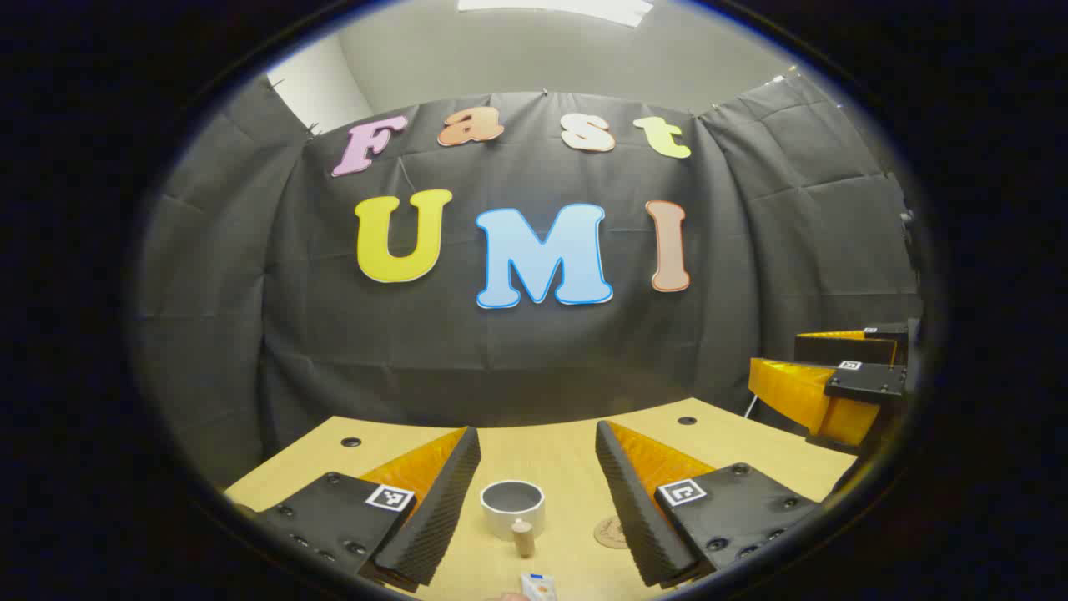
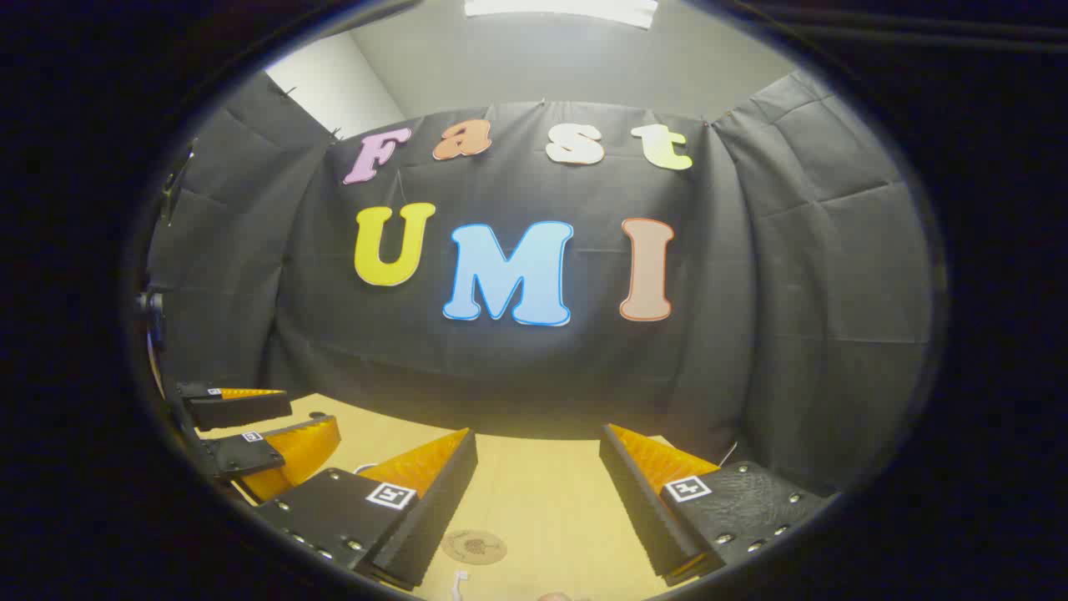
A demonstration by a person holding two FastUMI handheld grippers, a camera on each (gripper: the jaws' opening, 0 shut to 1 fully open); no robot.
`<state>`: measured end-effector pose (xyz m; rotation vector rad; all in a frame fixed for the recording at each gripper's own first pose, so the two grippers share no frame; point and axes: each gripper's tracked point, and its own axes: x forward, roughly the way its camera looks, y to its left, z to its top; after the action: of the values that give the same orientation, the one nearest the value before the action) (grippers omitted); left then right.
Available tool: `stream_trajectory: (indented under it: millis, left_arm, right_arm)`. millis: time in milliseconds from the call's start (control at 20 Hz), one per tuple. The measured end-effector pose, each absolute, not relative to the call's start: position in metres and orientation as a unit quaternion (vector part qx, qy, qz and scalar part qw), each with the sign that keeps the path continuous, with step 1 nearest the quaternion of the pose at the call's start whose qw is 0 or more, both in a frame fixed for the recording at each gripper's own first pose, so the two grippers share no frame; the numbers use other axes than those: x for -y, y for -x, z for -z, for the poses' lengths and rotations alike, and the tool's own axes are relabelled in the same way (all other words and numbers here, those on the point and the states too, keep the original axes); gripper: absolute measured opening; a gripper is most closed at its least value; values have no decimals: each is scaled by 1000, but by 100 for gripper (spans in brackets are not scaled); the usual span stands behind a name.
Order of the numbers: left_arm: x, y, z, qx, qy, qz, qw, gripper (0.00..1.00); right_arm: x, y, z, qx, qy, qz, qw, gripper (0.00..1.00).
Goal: Put the toothbrush and toothpaste on the desktop into the cup, then pick up the cup and place it on the coaster on the desktop.
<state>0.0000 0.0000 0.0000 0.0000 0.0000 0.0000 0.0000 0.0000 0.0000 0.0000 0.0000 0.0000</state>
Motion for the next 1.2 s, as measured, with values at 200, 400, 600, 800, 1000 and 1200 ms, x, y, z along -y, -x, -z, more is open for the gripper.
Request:
stream_trajectory:
  millis: [200, 400, 600, 800, 1000, 1200]
  left_arm:
    - [7, 2, 2, -6, 0, 3, 1000, 92]
    - [9, 2, 2, -7, -1, 3, 1000, 92]
    - [8, 5, -2, -5, 0, 3, 1000, 92]
    - [11, 6, 1, -18, 7, 7, 1000, 92]
    - [11, 7, 37, -78, 22, 21, 997, 92]
    - [9, 8, 64, -135, 40, 30, 990, 91]
  right_arm:
    - [0, 0, 0, 0, 0, 0, 1000, 92]
    - [0, 0, 0, 0, 0, 0, 1000, 93]
    - [0, 0, 0, -4, 0, -1, 1000, 93]
    - [-2, 0, 4, -26, 1, -8, 1000, 93]
    - [-11, -2, 26, -76, -1, -22, 997, 93]
    - [-19, 0, 52, -129, -6, -35, 991, 93]
